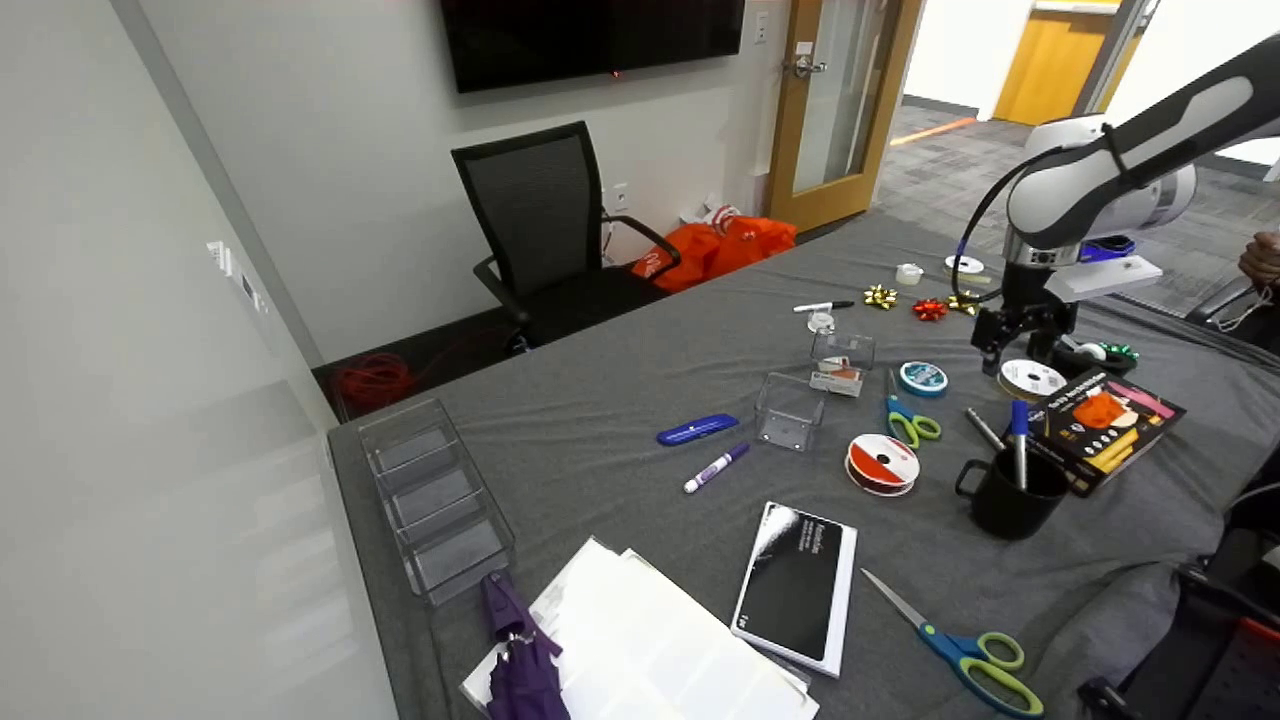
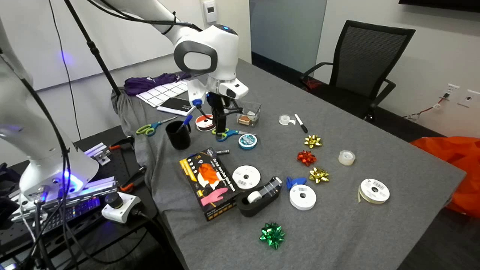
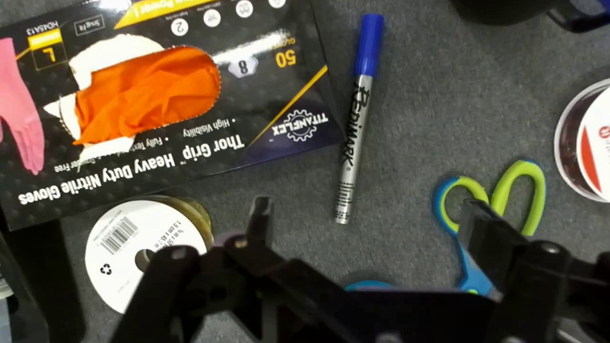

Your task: Pick up the blue marker from the tablecloth and put it in the black mug.

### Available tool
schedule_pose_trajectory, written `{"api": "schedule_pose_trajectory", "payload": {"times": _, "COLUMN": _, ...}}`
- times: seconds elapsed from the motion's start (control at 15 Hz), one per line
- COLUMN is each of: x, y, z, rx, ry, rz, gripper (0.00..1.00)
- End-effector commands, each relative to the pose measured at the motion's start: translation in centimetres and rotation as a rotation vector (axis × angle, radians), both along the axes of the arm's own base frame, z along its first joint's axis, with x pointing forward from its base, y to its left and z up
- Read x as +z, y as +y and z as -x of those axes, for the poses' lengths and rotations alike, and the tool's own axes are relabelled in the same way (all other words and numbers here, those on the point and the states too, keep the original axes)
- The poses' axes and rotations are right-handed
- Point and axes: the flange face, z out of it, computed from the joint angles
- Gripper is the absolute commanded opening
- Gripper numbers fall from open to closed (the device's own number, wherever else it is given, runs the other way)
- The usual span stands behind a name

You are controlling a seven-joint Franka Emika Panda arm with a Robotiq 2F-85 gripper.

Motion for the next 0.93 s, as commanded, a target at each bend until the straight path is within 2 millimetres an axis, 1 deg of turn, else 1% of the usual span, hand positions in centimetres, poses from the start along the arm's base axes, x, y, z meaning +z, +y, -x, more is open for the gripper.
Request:
{"api": "schedule_pose_trajectory", "payload": {"times": 0.0, "x": -1.6, "y": -0.9, "z": -1.6, "rx": -0.045, "ry": 0.029, "rz": -0.052, "gripper": 1.0}}
{"api": "schedule_pose_trajectory", "payload": {"times": 0.47, "x": -5.0, "y": -2.0, "z": -2.8, "rx": -0.102, "ry": 0.04, "rz": -0.073, "gripper": 1.0}}
{"api": "schedule_pose_trajectory", "payload": {"times": 0.87, "x": -8.2, "y": -2.4, "z": -2.6, "rx": -0.109, "ry": 0.061, "rz": -0.061, "gripper": 1.0}}
